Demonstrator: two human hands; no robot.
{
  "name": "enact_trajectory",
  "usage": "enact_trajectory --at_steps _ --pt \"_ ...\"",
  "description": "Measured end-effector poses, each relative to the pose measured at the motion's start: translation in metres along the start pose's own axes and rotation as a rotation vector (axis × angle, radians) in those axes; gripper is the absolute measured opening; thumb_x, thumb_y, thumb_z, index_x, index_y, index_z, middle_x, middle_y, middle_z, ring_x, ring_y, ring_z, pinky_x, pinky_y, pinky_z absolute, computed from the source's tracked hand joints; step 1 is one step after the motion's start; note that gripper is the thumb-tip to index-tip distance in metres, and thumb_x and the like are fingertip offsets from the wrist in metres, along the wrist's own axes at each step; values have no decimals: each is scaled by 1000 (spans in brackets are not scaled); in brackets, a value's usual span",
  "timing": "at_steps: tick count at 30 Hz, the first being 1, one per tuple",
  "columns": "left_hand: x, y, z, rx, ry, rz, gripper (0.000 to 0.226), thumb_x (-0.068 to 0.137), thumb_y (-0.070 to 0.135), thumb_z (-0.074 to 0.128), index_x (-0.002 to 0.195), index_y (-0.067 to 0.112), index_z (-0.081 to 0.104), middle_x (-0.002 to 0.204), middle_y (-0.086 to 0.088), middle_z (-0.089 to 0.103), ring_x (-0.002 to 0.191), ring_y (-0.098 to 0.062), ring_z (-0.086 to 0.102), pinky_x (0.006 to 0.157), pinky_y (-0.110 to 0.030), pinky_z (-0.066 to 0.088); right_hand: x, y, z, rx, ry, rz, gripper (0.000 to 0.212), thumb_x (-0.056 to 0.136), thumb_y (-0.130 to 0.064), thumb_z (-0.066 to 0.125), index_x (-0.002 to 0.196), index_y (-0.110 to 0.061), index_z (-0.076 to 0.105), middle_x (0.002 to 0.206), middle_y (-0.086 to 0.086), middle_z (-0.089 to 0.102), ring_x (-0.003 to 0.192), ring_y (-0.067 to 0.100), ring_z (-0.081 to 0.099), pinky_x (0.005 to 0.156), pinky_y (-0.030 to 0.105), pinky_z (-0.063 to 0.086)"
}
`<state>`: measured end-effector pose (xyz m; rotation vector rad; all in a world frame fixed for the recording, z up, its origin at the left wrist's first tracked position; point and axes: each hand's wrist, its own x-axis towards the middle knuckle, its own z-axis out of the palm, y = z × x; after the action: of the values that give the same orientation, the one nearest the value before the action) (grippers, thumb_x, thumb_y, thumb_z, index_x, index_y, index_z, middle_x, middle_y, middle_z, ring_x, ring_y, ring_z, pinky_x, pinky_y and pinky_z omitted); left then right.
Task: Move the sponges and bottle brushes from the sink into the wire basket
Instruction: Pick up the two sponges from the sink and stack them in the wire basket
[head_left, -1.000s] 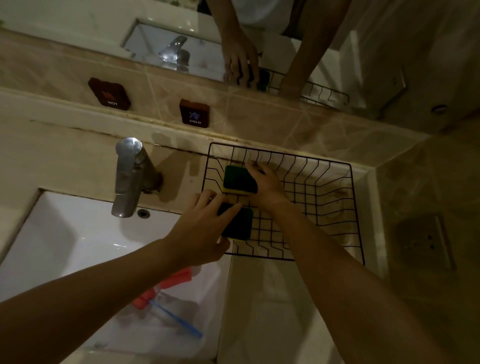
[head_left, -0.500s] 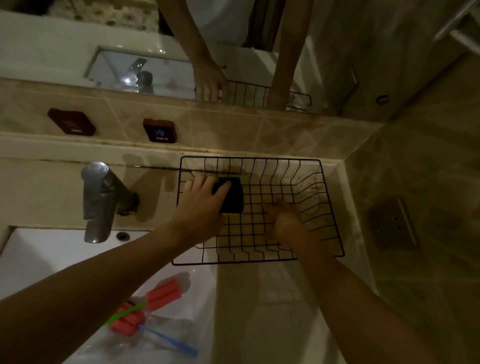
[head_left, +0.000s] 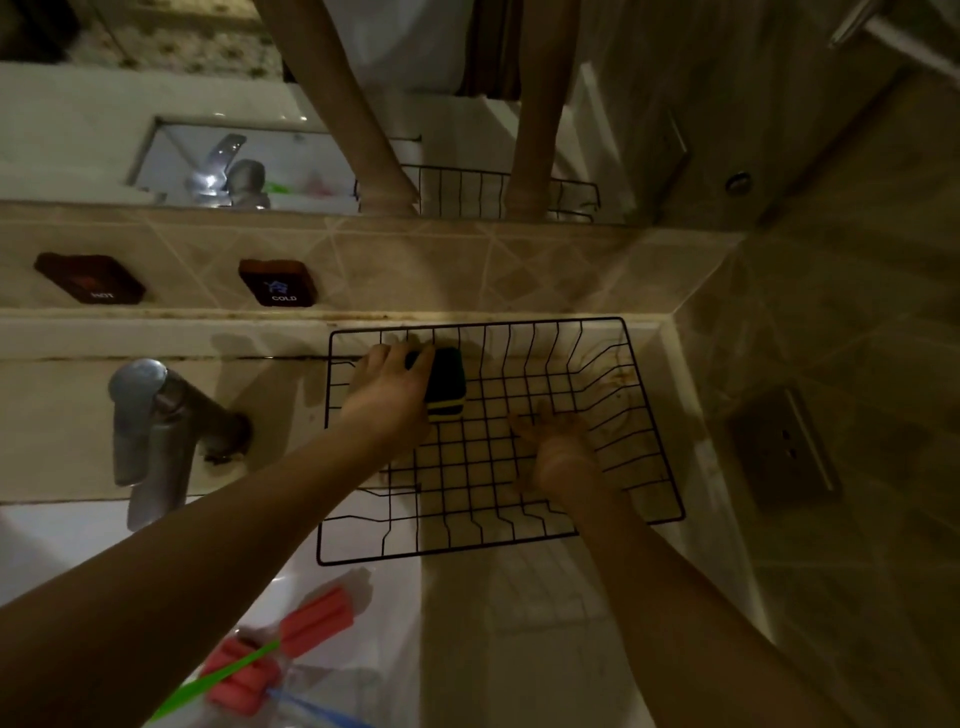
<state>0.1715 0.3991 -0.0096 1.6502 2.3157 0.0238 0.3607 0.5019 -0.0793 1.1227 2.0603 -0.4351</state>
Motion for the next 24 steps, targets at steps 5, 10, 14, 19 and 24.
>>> enact_trajectory --at_steps 5,10,14,19,24 --pt "7 0 7 34 -35 -1 83 77 23 65 149 21 23 154 -6 29 136 -32 28 115 -46 27 -4 1 -2 52 -5 -7 106 75 -46 77 151 -43 4 164 2 -8 148 42 -1 118 57 23" --pt "10 -4 10 14 -47 2 85 78 22 65 150 21 20 156 -4 28 139 -31 25 115 -46 25 3 0 -4 11 -35 -8 109 72 -49 77 151 -43 1 164 4 -8 148 43 1 117 60 21" --pt "9 -11 9 -3 -34 35 83 81 23 63 151 22 20 159 -2 25 142 -30 23 117 -46 22 4 0 -3 20 -27 -5 108 72 -48 77 151 -43 3 164 4 -7 148 43 0 118 59 20" --pt "-8 -22 2 -65 0 68 84 83 19 65 152 20 19 160 -2 25 145 -28 19 119 -44 20 2 -1 -4 2 -16 3 105 73 -51 75 151 -44 5 164 3 -5 148 44 2 116 60 23" --pt "-39 -31 -5 22 134 5 74 82 15 64 148 19 30 152 -8 38 139 -32 30 113 -50 31 -2 -1 -6 -1 17 -1 107 69 -51 78 150 -44 9 164 3 -1 148 41 9 116 58 26"
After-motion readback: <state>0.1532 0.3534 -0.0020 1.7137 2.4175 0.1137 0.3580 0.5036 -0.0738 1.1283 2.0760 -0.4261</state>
